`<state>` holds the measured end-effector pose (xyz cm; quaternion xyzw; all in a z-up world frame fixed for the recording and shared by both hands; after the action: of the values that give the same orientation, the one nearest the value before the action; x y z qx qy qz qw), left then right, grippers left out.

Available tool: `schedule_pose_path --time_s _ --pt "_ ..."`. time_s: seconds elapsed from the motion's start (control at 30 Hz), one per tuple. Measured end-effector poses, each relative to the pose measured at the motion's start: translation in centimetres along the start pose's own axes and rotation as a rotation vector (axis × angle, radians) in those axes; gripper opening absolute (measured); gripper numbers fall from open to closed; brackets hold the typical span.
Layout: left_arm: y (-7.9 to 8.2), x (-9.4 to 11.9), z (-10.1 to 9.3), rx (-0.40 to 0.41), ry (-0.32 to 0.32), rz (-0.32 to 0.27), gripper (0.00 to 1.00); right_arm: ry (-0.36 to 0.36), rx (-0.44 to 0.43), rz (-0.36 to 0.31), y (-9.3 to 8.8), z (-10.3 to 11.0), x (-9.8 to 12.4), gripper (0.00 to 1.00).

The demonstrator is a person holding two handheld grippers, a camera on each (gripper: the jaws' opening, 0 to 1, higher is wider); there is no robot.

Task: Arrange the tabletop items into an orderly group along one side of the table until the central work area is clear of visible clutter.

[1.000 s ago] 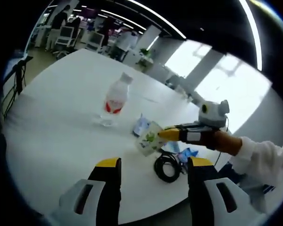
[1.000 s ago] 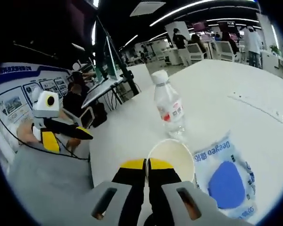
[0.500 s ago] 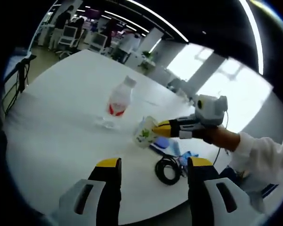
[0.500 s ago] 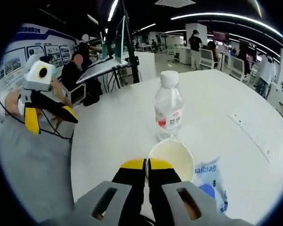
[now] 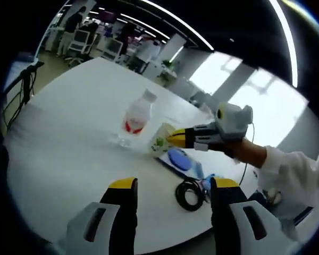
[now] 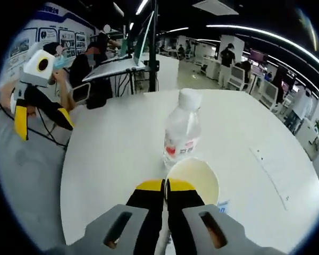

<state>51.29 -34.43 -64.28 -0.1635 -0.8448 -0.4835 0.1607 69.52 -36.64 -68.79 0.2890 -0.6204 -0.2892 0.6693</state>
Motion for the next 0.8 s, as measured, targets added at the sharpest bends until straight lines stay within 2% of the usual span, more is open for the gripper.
schedule_pose_path --time_s 0.27,0.47,0.63,0.8 --pt "0.2 0.0 0.3 0.002 0.003 -0.007 0.51 -0.020 0.021 0.014 0.5 -1.2 -0.9 0.00" --pt "0.3 0.1 0.1 0.013 0.000 -0.016 0.51 -0.028 0.037 0.035 0.0 -1.8 -1.6 0.00" --pt "0.4 0.1 0.2 0.020 -0.001 -0.021 0.51 -0.007 0.070 0.008 0.8 -1.4 -2.0 0.00" --pt "0.6 0.2 0.5 0.035 0.001 -0.034 0.51 -0.040 0.120 0.063 -0.1 -1.9 -3.5 0.00"
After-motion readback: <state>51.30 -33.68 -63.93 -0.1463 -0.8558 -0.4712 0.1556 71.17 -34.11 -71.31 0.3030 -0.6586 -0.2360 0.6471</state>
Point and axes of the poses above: the point that each gripper's makers call its tool centre point, and the gripper's own axes: x roughly backward along the fingers, z roughly to its left, y roughly out of its top, the point moved 3 cm from there along x, roughly backward along the fingers, and after that the axes turned 10 degrees about -x, right-handed, at the moved point
